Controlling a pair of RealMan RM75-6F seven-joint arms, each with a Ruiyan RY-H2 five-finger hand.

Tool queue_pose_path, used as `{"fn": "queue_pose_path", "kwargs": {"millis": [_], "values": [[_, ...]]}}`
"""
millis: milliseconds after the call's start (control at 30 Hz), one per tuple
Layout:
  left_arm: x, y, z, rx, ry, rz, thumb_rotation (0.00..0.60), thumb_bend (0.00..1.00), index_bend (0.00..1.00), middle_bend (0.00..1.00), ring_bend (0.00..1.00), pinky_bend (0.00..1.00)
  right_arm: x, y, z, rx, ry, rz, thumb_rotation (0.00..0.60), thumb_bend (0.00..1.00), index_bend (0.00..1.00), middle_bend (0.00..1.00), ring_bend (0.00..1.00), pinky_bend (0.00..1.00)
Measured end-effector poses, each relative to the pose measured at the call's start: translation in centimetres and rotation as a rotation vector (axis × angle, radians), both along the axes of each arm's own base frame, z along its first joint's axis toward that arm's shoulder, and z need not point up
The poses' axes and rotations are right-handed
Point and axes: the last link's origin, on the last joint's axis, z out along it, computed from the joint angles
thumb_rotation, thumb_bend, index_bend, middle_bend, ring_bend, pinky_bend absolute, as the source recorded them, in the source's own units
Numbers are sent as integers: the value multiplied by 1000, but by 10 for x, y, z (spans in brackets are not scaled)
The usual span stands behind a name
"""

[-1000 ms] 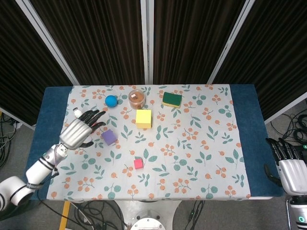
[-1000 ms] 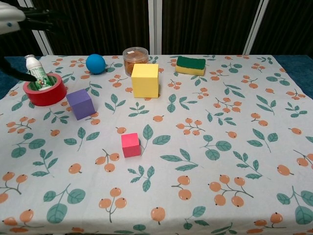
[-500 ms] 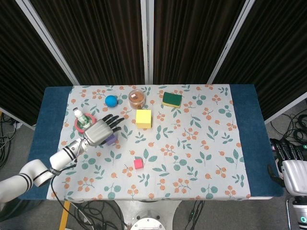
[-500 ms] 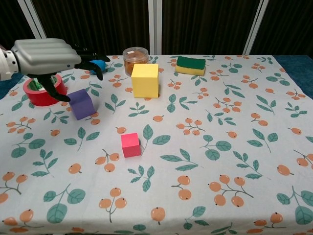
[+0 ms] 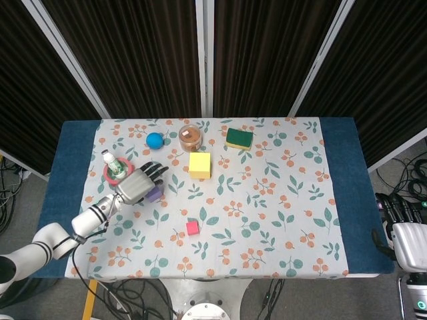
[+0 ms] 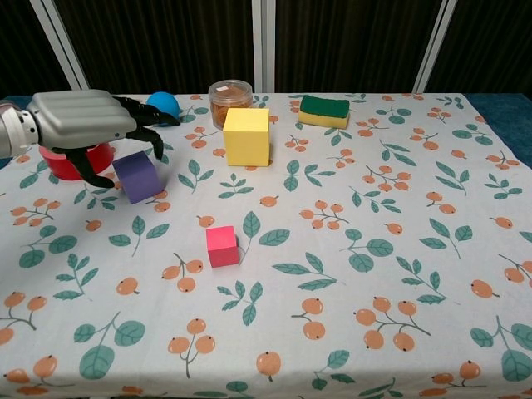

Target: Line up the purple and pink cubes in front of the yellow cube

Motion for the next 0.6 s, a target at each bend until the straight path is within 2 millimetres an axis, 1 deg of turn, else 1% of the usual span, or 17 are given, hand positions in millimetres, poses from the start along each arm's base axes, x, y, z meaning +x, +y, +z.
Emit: {"fn": "queue_pose_path", "kwargs": {"millis": [167,300,467,600], "values": [[-6,4,-4,5,-32,20,600,261,471,109,63,147,0,0,0,-2,1,0,600,363,6,98,0,102],[-5,4,-6,2,-69,8,600,268,485,110,63,147,1,0,0,0,1,3,600,363,7,98,0,102],[8,-3,-1,12,-116,-90,600,269,485,110,63,147,0,1,0,-4,4,2,600,364,6,97,0,102],[29,-12,-1,2,-133,-222,600,268,485,109,63,147,0,2,1,-5,4,-1,600,363,6,98,0,102]]}}
